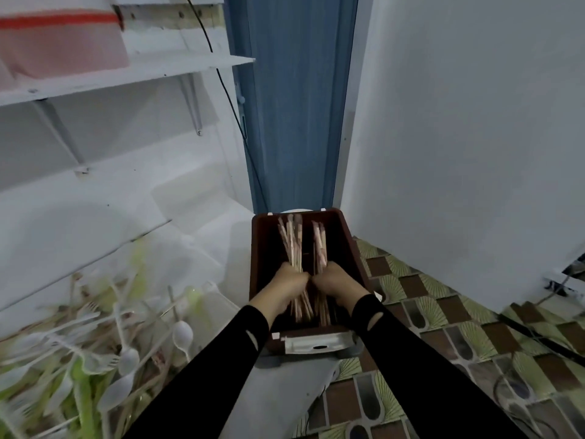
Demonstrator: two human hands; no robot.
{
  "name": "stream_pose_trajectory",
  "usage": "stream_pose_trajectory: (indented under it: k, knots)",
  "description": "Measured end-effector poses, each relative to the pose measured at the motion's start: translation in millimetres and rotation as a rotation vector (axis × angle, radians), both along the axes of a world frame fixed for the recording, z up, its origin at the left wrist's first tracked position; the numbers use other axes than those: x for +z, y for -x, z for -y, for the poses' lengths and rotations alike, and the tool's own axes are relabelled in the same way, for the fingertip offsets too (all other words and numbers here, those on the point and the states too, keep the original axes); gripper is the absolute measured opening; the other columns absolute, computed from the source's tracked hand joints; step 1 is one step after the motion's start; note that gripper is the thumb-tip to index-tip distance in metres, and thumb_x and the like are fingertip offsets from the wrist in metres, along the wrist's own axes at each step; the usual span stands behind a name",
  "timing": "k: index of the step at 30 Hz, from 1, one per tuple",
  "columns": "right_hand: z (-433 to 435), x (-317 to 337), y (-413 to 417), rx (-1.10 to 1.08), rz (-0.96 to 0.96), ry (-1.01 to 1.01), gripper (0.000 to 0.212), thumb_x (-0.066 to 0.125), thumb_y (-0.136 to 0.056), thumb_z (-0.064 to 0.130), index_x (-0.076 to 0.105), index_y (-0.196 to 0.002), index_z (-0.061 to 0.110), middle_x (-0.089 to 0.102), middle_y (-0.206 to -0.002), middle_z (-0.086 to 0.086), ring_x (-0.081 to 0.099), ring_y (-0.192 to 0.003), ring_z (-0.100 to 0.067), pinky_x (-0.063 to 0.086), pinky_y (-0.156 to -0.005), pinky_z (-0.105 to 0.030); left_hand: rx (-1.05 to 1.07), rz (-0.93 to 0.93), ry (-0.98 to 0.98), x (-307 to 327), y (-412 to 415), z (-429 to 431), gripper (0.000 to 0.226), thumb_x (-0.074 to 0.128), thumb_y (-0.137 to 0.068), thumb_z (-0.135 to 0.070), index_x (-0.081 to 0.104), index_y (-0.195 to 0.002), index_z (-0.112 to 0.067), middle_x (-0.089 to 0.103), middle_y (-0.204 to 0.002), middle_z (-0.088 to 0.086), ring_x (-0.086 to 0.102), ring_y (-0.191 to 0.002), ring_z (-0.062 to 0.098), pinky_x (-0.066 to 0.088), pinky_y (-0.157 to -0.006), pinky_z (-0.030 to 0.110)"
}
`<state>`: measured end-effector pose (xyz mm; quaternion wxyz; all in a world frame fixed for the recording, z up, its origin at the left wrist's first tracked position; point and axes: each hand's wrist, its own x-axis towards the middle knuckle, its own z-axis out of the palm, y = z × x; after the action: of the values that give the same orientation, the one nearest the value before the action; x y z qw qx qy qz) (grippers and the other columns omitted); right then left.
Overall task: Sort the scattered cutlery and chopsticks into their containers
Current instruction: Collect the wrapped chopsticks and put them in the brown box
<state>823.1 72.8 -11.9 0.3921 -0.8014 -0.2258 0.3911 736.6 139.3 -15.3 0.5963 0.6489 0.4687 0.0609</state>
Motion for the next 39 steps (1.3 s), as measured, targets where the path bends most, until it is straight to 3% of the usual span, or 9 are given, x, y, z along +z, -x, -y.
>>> stream_pose_trajectory:
  k: [4, 9, 12, 19, 21, 24, 29, 34, 39]
  knots:
    - [-2, -6, -3, 0.196, 0.156, 0.276, 0.051, 0.060, -0.090, 0.013, 0.043, -0.134, -0.007, 0.059, -0.128, -0.021, 0.060, -0.115, -0.032, 0.049, -0.078, -0.030, -0.236, -0.408, -0.106, -3, 1, 7, 0.080, 0.046, -0.101, -0.023, -0.013, -0.154, -0.014, 0.033, -0.152, 0.020, 0.046, -0.130, 0.034, 0.044, -0.096, 0.037]
    - [-2, -9, 1, 0.244, 0.298, 0.293, 0.073, 0.053, -0.098, 0.022, 0.011, -0.153, 0.002, 0.042, -0.146, -0.022, 0.051, -0.128, -0.034, 0.044, -0.101, -0.034, -0.277, -0.494, -0.198, -9, 1, 5, 0.096, 0.055, -0.096, -0.015, -0.025, -0.150, -0.016, 0.048, -0.137, 0.019, 0.057, -0.105, 0.028, 0.046, -0.088, 0.032]
    - [4, -8, 2, 0.226, 0.428, 0.256, 0.070, 0.043, -0.101, 0.014, -0.001, -0.155, 0.006, 0.042, -0.145, -0.026, 0.053, -0.126, -0.036, 0.042, -0.103, -0.037, -0.140, -0.415, -0.229, -11, 3, -2, 0.102, 0.061, -0.092, -0.015, -0.022, -0.151, -0.016, 0.041, -0.144, 0.019, 0.054, -0.119, 0.031, 0.046, -0.097, 0.036]
    - [1, -1, 13, 0.396, 0.653, 0.394, 0.047, 0.041, -0.100, 0.012, 0.038, -0.146, 0.004, 0.011, -0.157, -0.024, 0.035, -0.133, -0.038, 0.037, -0.108, -0.042, -0.116, -0.390, -0.219, -12, 4, -1, 0.108, 0.067, -0.088, -0.019, -0.021, -0.151, -0.021, 0.020, -0.154, 0.016, 0.042, -0.130, 0.033, 0.043, -0.103, 0.038]
    - [-1, -2, 13, 0.456, 0.625, 0.434, 0.044, 0.039, -0.101, 0.011, 0.042, -0.144, 0.002, 0.019, -0.155, -0.023, 0.034, -0.133, -0.039, 0.039, -0.107, -0.044, -0.182, -0.423, -0.185, -11, 5, 0, 0.113, 0.068, -0.087, -0.021, -0.026, -0.150, -0.025, 0.015, -0.156, 0.014, 0.039, -0.133, 0.034, 0.046, -0.096, 0.036]
    - [0, -5, 9, 0.486, 0.605, 0.462, 0.037, 0.036, -0.100, 0.005, 0.053, -0.133, 0.001, 0.037, -0.147, -0.021, 0.041, -0.130, -0.038, 0.043, -0.102, -0.042, -0.254, -0.478, -0.188, -15, 4, -3, 0.108, 0.067, -0.088, -0.019, -0.020, -0.152, -0.020, 0.009, -0.159, 0.015, 0.030, -0.140, 0.033, 0.036, -0.112, 0.039]
    - [-3, -9, 7, 0.490, 0.637, 0.461, 0.042, 0.035, -0.099, 0.005, 0.053, -0.137, 0.008, 0.029, -0.149, -0.020, 0.039, -0.131, -0.038, 0.042, -0.103, -0.042, -0.314, -0.578, -0.368, -14, 4, -1, 0.084, 0.061, -0.090, -0.009, 0.004, -0.151, -0.005, 0.020, -0.153, 0.019, 0.036, -0.135, 0.033, 0.035, -0.111, 0.036]
    - [-4, -8, 8, 0.461, 0.648, 0.494, 0.040, 0.039, -0.100, 0.011, 0.048, -0.140, 0.007, 0.024, -0.150, -0.021, 0.041, -0.129, -0.040, 0.039, -0.107, -0.044, -0.274, -0.420, -0.521, -10, 7, -2, 0.064, 0.057, -0.089, -0.004, 0.024, -0.143, -0.008, 0.033, -0.141, 0.024, 0.044, -0.124, 0.041, 0.039, -0.103, 0.044]
    - [-5, -9, 9, 0.533, 0.569, 0.523, 0.036, 0.040, -0.102, 0.014, 0.052, -0.135, 0.006, 0.048, -0.141, -0.017, 0.054, -0.124, -0.034, 0.048, -0.099, -0.040, -0.597, -0.575, -0.557, -15, 7, 0, 0.066, 0.051, -0.093, -0.007, 0.025, -0.152, -0.024, 0.008, -0.155, 0.011, 0.016, -0.140, 0.040, 0.029, -0.115, 0.046]
